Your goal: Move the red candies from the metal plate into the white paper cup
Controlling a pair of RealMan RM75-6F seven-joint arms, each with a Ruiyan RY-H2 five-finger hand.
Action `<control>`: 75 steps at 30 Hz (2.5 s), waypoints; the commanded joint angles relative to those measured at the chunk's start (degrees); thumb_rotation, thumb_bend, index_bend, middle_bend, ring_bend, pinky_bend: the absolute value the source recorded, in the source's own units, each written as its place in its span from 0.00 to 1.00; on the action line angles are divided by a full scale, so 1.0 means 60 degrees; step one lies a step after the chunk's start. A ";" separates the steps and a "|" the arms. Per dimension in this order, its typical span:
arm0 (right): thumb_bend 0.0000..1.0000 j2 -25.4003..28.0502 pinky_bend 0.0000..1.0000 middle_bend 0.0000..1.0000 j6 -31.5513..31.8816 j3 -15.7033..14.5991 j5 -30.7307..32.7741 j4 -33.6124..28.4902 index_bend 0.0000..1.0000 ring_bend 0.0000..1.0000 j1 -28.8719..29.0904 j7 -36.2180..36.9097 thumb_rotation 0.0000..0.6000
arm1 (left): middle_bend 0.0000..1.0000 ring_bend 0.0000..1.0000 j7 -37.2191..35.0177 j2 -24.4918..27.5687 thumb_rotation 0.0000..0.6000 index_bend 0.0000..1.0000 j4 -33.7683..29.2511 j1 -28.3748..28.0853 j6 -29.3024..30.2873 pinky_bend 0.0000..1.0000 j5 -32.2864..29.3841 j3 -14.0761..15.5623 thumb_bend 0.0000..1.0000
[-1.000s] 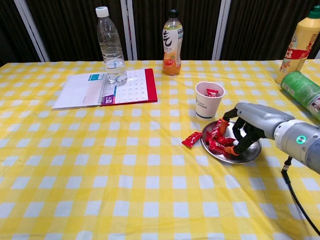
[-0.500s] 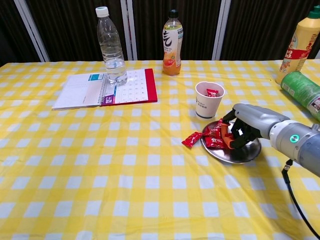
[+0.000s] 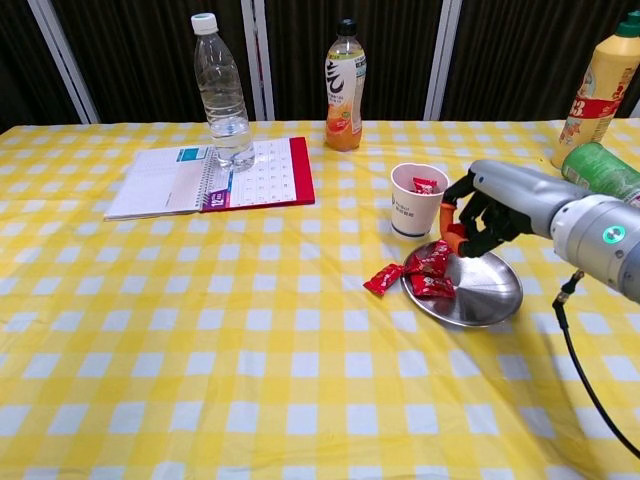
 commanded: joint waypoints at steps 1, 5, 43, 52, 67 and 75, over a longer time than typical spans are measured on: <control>0.61 0.0379 1.00 0.75 0.0251 0.0282 -0.0075 -0.0574 0.60 0.90 0.0045 -0.0220 1.00 | 0.00 0.00 -0.0012 -0.0003 1.00 0.00 -0.0001 -0.0004 -0.0003 0.00 0.0005 0.0000 0.04; 0.61 0.0574 1.00 0.75 0.0300 0.0658 0.0119 -0.0930 0.60 0.90 0.0268 -0.0475 1.00 | 0.00 0.00 0.0008 0.0001 1.00 0.00 -0.0030 -0.0018 -0.0031 0.00 -0.0026 -0.0009 0.04; 0.41 -0.0029 1.00 0.75 -0.0121 0.1121 0.1718 0.0572 0.31 0.90 0.1863 -0.1203 1.00 | 0.00 0.00 -0.0182 0.0157 1.00 0.00 -0.0198 -0.0119 -0.0351 0.00 -0.0257 -0.0035 0.04; 0.41 0.0076 1.00 0.75 0.0405 -0.0129 0.0978 -0.0715 0.31 0.90 0.1401 -0.1726 1.00 | 0.00 0.00 -0.0183 0.0120 1.00 0.00 -0.0151 -0.0078 -0.0222 0.00 -0.0130 -0.0017 0.04; 0.41 -0.0885 1.00 0.75 0.0419 -0.1099 0.0450 -0.0131 0.39 0.90 0.1090 -0.1966 1.00 | 0.00 0.00 -0.0342 0.0077 1.00 0.00 -0.0026 -0.0018 -0.0061 0.00 0.0046 0.0004 0.04; 0.41 -0.1292 1.00 0.75 0.0171 -0.0923 0.0390 0.0400 0.40 0.90 0.1201 -0.1981 1.00 | 0.00 0.00 -0.0342 0.0081 1.00 0.00 -0.0036 -0.0040 -0.0101 0.00 0.0014 -0.0005 0.04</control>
